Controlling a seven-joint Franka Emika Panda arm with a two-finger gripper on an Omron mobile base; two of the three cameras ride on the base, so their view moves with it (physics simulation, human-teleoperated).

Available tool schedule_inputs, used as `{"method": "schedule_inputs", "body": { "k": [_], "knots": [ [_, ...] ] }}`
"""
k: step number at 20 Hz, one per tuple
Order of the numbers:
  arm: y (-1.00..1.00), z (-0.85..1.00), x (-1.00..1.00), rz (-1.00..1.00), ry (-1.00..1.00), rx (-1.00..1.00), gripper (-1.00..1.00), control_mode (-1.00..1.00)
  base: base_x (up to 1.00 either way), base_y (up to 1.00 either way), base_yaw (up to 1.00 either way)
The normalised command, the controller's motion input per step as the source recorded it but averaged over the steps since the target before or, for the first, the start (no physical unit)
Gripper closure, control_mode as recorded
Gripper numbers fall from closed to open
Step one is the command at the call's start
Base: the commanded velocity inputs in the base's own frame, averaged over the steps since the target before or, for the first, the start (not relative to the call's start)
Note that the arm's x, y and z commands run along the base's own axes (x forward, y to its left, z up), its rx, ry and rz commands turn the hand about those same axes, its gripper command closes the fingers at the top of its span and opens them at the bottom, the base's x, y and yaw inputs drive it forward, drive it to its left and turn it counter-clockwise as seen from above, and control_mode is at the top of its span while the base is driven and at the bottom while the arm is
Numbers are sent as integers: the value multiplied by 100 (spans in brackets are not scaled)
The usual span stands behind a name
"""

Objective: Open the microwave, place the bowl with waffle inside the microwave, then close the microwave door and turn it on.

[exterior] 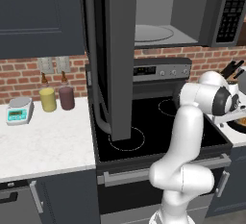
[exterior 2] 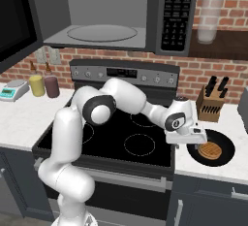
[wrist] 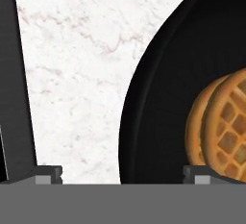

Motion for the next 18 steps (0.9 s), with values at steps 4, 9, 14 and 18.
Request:
{"method": "schedule_inputs", "body": {
  "k": [4,9,14,18],
  "knots": [
    [-1,-16,0,0,0,0,100,-100,0,0,0],
    [0,-15,0,0,5,-2,100,-100,0,0,0],
    [12,-4,-24,0,2,-3,100,-100,0,0,0],
    [40,1,-76,4,-2,0,100,-100,0,0,0]
  ]
}}
